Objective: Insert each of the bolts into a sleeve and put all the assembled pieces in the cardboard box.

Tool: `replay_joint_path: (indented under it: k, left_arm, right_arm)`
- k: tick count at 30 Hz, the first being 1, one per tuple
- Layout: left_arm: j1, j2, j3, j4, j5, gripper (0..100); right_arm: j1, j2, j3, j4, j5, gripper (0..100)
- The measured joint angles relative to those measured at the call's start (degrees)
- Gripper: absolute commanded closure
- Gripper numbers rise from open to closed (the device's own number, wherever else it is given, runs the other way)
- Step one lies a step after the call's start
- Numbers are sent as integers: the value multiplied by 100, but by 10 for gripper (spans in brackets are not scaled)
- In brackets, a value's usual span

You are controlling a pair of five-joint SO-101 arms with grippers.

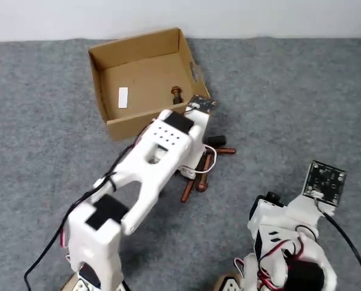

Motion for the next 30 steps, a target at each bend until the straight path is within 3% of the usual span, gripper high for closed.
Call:
replay_joint_path:
  k: [22,30]
  left_arm:
    - [-18,2321,-2497,237,0,852]
    - [44,2831,-2971,264,0,994]
  right_arm:
    - [0,0,0,0,0,991]
    - [0,0,0,0,0,991]
